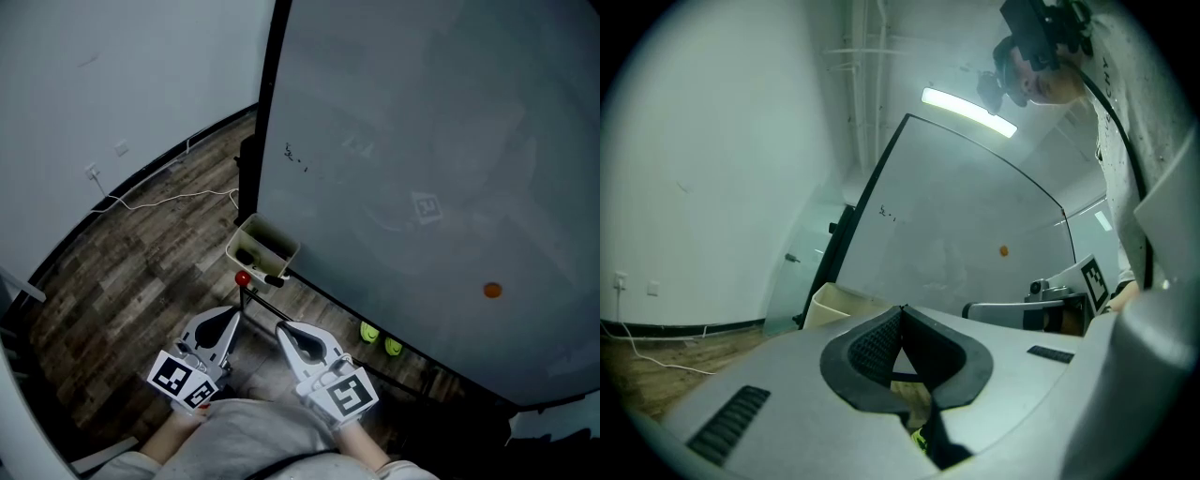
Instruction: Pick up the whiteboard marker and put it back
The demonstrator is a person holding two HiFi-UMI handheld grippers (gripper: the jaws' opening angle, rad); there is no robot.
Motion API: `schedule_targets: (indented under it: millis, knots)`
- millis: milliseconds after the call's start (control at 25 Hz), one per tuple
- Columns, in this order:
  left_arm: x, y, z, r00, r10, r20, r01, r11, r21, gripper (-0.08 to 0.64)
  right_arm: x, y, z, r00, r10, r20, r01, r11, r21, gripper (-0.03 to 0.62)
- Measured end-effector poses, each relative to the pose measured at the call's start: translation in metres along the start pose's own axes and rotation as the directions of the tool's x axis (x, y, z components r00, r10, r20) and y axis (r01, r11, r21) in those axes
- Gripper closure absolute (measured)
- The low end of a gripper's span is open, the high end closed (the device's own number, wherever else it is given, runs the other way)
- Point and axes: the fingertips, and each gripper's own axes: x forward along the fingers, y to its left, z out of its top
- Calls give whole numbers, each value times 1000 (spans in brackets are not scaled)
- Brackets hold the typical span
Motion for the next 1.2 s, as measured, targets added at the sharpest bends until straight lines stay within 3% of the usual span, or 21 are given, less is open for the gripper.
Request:
schedule_targets:
  millis: [600,1200]
  knots:
    - [0,1,-1,1000,9,-2,-9,1000,-4,545,1,5,1,999,40,-6,-41,999,-3,574]
    - [4,1,0,1000,2,-11,-2,1000,-8,545,-1,-2,-5,999,15,-31,-15,1000,3,574]
